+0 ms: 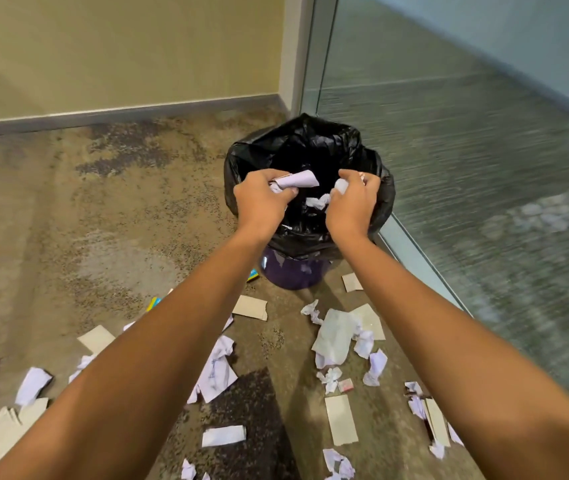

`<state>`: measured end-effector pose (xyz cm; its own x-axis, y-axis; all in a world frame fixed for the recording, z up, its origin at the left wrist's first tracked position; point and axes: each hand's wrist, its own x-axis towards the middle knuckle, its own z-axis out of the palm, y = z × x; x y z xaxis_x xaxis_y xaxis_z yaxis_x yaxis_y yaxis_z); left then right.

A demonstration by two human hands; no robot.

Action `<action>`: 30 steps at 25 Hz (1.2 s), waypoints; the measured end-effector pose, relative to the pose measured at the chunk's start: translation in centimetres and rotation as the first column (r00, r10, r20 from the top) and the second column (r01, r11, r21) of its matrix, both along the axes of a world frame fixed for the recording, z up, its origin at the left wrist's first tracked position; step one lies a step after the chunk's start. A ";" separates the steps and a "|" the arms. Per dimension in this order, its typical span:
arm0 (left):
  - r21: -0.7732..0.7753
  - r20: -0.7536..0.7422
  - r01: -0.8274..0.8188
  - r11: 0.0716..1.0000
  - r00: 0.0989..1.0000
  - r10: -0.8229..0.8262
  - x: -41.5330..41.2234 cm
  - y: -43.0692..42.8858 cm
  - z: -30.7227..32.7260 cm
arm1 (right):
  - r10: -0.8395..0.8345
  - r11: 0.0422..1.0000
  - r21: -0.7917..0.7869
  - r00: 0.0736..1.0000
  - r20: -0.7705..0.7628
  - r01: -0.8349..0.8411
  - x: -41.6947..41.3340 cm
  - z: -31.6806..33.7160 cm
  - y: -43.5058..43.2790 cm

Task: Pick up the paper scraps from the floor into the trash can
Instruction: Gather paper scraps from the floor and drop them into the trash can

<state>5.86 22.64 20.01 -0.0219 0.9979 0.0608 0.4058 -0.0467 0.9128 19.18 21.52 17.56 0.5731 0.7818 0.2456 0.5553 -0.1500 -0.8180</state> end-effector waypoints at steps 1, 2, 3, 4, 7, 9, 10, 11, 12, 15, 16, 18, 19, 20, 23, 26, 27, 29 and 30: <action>-0.023 -0.001 0.007 1.000 1.000 -0.007 0.2 0.3 -0.3 | 0.012 0.999 -0.049 1.000 0.008 -0.012 0.2 -0.3 0.2; -0.036 -0.007 0.004 0.999 1.000 -0.005 0.3 0.4 -0.5 | 0.026 0.995 -0.092 0.999 0.029 -0.023 0.3 -0.5 0.2; -0.044 -0.021 -0.006 0.999 1.000 0.005 0.4 0.5 -0.6 | 0.042 0.992 -0.121 0.998 0.041 -0.036 0.4 -0.6 0.2; -0.046 -0.038 -0.014 0.999 0.999 0.012 0.3 0.5 -0.7 | 0.055 0.990 -0.129 0.997 0.050 -0.049 0.4 -0.6 0.0; -0.025 -0.070 -0.038 0.999 0.997 0.036 -0.1 -0.1 -0.9 | 0.053 0.997 -0.068 0.995 0.088 -0.047 0.3 -0.3 -1.2; 0.012 -0.007 -0.044 0.999 0.999 0.044 -0.5 -0.9 -1.1 | 0.049 0.998 0.041 0.991 0.125 -0.054 0.0 -0.2 -2.4; 0.031 0.029 -0.042 0.999 0.999 0.041 -0.8 -1.6 -1.1 | 0.056 0.992 0.102 0.989 0.138 -0.070 -0.1 -0.1 -3.2; 0.048 0.054 -0.039 0.998 0.998 0.037 -1.2 -2.4 -1.2 | 0.064 0.984 0.154 0.987 0.150 -0.088 -0.2 0.0 -4.2; 0.064 0.065 -0.032 0.997 0.997 0.027 -1.7 -3.5 -1.4 | 0.072 0.976 0.194 0.985 0.159 -0.102 -0.4 0.0 -5.4; 0.079 0.018 -0.016 0.997 1.000 0.014 -3.2 -8.0 -3.0 | 0.081 0.961 0.249 0.984 0.161 -0.120 -0.7 -0.7 -9.6; 0.044 0.013 -0.008 0.999 1.000 0.008 -3.8 -9.6 -4.0 | 0.083 0.960 0.252 0.983 0.165 -0.124 -0.9 -1.3 -11.1; -0.074 0.035 -0.001 0.997 0.999 0.003 -5.1 -12.8 -6.4 | 0.087 0.965 0.226 0.973 0.213 -0.136 -1.4 -3.0 -14.4; -0.128 0.034 -0.002 0.992 0.999 0.006 -5.8 -14.3 -7.7 | 0.093 0.972 0.191 0.969 0.229 -0.138 -1.6 -4.1 -16.2; -0.170 0.015 -0.008 0.985 1.000 0.011 -6.6 -15.9 -8.9 | 0.099 0.980 0.144 0.970 0.223 -0.133 -1.9 -5.4 -18.2; -0.256 -0.101 -0.043 0.966 0.995 0.018 -9.3 -20.6 -12.2 | 0.130 0.992 -0.021 0.977 0.172 -0.128 -2.5 -9.4 -24.3; -0.281 -0.262 -0.118 0.952 0.964 0.042 -12.3 -24.6 -15.9 | 0.135 0.970 -0.221 0.978 0.157 -0.099 -1.8 -13.8 -29.9; -0.292 -0.331 -0.159 0.943 0.942 0.057 -13.2 -25.8 -17.5 | 0.125 0.949 -0.307 0.981 0.146 -0.075 -1.3 -15.3 -31.5; -0.330 -0.525 -0.281 0.901 0.848 0.073 -14.7 -28.0 -20.4 | 0.078 0.881 -0.473 0.986 0.150 0.003 -0.1 -18.4 -34.5; -0.357 -0.616 -0.359 0.862 0.785 0.072 -15.2 -28.9 -21.5 | 0.033 0.823 -0.563 0.984 0.178 0.074 0.4 -19.7 -35.9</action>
